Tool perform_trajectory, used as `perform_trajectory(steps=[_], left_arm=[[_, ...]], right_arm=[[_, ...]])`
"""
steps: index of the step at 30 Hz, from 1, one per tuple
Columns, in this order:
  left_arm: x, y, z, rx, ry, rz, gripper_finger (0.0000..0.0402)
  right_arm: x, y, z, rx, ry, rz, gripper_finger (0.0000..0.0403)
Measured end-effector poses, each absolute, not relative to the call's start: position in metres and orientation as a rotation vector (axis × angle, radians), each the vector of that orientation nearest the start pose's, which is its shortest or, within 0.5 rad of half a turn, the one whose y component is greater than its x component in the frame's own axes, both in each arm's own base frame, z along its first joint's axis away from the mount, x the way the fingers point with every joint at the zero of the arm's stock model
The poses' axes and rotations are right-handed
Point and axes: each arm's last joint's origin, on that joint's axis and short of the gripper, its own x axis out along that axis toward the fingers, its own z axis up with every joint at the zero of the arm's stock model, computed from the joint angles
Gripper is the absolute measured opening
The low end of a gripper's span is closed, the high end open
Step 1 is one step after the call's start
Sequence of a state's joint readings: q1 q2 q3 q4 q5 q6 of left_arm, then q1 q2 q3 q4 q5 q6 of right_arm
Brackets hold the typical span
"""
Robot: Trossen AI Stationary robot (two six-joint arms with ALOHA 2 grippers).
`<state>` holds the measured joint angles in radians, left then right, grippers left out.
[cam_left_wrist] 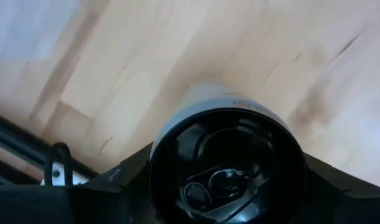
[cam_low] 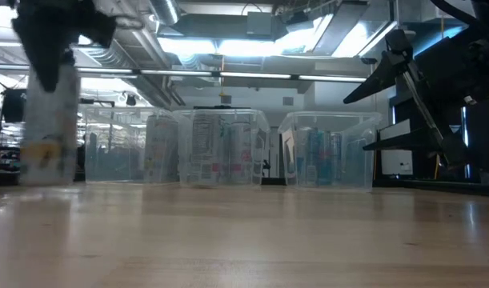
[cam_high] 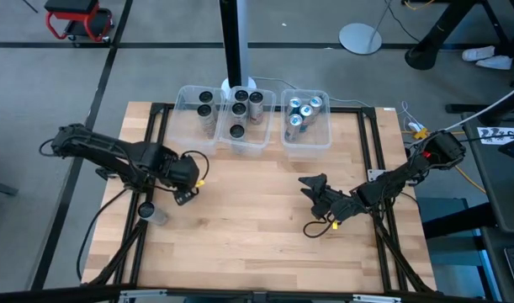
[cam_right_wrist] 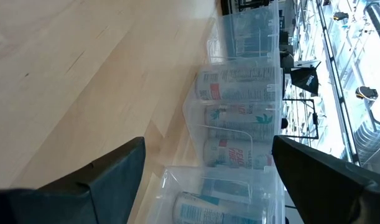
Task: Sort soda cans
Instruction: Put the white-yellow soda can into the left transparent bin
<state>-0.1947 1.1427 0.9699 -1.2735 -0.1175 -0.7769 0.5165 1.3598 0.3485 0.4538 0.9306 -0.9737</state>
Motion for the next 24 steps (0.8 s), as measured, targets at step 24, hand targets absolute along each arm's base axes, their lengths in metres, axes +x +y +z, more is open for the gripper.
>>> perform_trajectory(steps=[24], left_arm=[[0.155, 0.036, 0.397, -0.107, 0.859, 1.057, 0.0249]], right_arm=[[0.201, 0.087, 0.141, -1.315, 0.601, -0.172, 0.0348]])
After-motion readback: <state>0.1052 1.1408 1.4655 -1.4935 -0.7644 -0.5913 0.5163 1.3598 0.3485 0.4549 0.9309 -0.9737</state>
